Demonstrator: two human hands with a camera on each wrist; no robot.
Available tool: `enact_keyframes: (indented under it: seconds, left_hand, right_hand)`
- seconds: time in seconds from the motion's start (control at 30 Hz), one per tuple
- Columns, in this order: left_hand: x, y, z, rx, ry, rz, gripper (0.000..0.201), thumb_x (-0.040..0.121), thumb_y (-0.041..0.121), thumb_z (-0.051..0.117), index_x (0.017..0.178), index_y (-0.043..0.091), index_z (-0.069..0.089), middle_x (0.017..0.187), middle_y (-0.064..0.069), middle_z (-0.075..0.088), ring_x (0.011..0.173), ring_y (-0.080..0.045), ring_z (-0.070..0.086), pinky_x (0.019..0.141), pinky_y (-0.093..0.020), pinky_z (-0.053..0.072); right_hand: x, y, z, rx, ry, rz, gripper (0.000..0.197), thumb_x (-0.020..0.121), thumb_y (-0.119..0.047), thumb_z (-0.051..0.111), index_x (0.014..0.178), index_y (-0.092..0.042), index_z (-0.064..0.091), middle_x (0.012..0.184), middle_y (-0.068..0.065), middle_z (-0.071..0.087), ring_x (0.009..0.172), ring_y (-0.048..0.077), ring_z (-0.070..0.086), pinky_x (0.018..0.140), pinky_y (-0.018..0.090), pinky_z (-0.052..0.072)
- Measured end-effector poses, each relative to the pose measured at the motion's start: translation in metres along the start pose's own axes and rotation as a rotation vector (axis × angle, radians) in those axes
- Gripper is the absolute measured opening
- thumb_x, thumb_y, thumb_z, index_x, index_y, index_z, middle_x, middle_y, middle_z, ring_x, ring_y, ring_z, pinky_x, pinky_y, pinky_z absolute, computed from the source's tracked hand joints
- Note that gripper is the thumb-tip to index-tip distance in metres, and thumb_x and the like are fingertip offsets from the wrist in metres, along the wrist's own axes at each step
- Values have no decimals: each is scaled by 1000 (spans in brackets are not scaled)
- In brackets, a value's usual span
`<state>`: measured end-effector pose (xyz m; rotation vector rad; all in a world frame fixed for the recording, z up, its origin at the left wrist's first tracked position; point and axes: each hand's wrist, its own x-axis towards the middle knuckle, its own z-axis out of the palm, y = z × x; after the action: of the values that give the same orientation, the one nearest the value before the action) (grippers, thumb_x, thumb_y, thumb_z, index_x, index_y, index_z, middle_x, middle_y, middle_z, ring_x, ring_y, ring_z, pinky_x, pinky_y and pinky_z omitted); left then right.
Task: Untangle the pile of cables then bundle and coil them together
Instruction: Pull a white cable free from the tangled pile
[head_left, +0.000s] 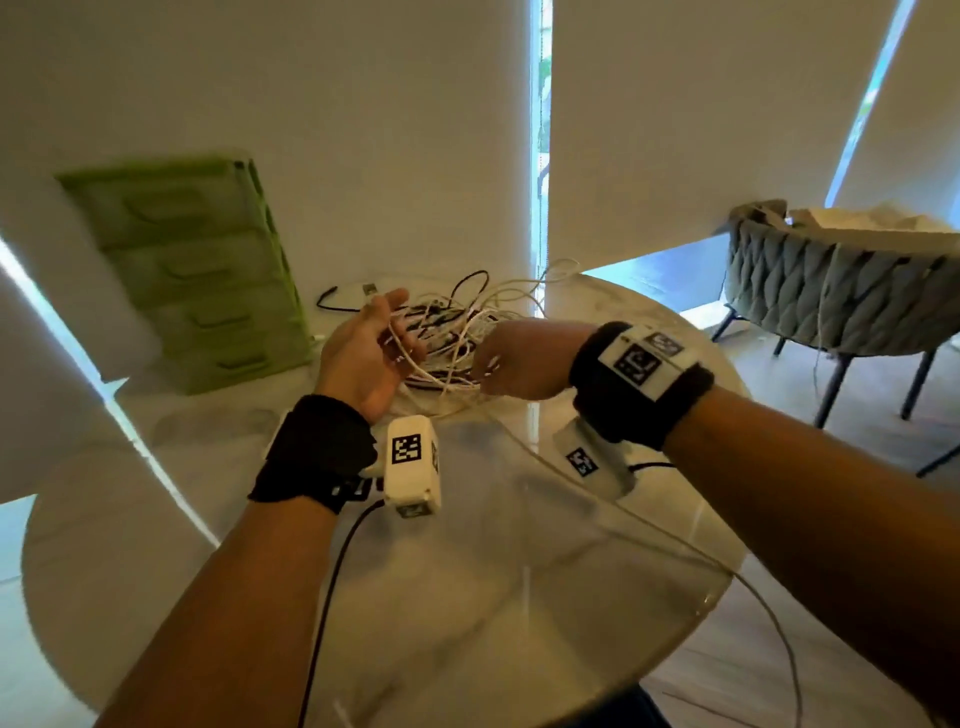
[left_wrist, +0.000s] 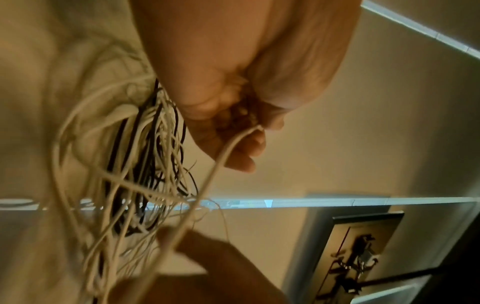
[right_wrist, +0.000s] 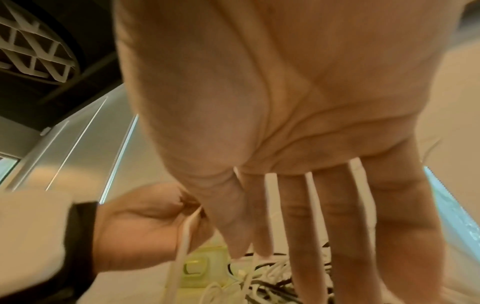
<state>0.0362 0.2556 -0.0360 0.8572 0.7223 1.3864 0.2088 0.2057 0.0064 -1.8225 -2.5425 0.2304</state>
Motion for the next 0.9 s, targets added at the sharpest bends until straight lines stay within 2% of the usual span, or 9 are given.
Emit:
enact_keyframes:
  seconds: [0.13, 0.2, 0.27, 0.33, 0.5, 0.63, 0.7, 0.8, 0.9]
  left_hand:
    - [10, 20, -19, -36, 10, -24, 30, 104, 32, 34, 102, 11, 56, 48, 8, 37, 34, -2, 27, 33, -15, 27]
    - [11, 32, -27, 41, -6, -61, 35, 104, 37, 31, 97, 14, 56, 43, 9, 31, 30, -2, 21, 27, -15, 18]
    - [11, 38, -34, 113, -8, -94, 37, 103, 40, 33, 92, 14, 57, 41, 9, 29, 28, -2, 19, 27, -15, 14]
    - [13, 40, -40, 154, 17, -104, 36, 102, 40, 35, 90, 14, 56, 42, 10, 28, 29, -2, 18, 28, -15, 13]
    - [21, 28, -55, 167, 95, -152, 38, 102, 41, 35, 85, 14, 55, 46, 8, 25, 31, -4, 16, 28, -15, 13]
    - [27, 23, -60, 153, 113, -162, 37, 102, 40, 37, 86, 13, 57, 53, 6, 22, 32, -5, 16, 29, -15, 13]
    - [28, 23, -61, 138, 111, -165, 38, 102, 41, 37, 87, 13, 58, 54, 6, 23, 32, -4, 16, 29, -15, 13]
    - [28, 23, -62, 117, 111, -163, 40, 102, 42, 37, 87, 12, 59, 52, 6, 26, 33, -4, 17, 29, -15, 14]
    - [27, 23, -62, 119, 133, -158, 40, 102, 42, 36, 87, 12, 59, 52, 6, 28, 33, -4, 18, 30, -16, 15]
  right_hand:
    - [43, -16, 15, 38, 112, 8, 64, 90, -34, 59, 147, -32, 30, 135, 6, 56, 119, 28, 55, 93, 34, 44]
    - [56, -19, 22, 48, 64, 1, 72, 89, -40, 62, 149, -33, 24, 137, 8, 54, 121, 29, 53, 95, 37, 44]
    - [64, -13, 24, -41, -41, 12, 59, 89, -44, 61, 142, -27, 43, 137, 6, 53, 123, 27, 51, 100, 37, 42]
    - [68, 0, 22, -159, -74, 61, 37, 92, -40, 57, 123, -20, 62, 125, 6, 60, 112, 25, 56, 94, 34, 46]
    - [71, 38, 7, -187, -98, 161, 22, 92, -20, 59, 110, -21, 70, 107, -1, 61, 90, 14, 50, 79, 25, 40]
    - [68, 44, -8, -23, 222, 149, 26, 87, -8, 51, 90, -29, 67, 103, 3, 61, 84, 19, 52, 74, 25, 40]
    - [65, 24, -6, 40, 336, 27, 22, 88, -17, 56, 106, -28, 64, 108, 1, 56, 93, 22, 54, 80, 28, 43]
    - [64, -12, 8, -46, 172, -160, 37, 92, -35, 58, 129, -31, 56, 119, 0, 48, 102, 20, 54, 91, 35, 48]
    - [71, -8, 15, -258, 75, -152, 25, 95, -27, 50, 110, -21, 70, 111, -1, 62, 94, 16, 57, 80, 26, 46]
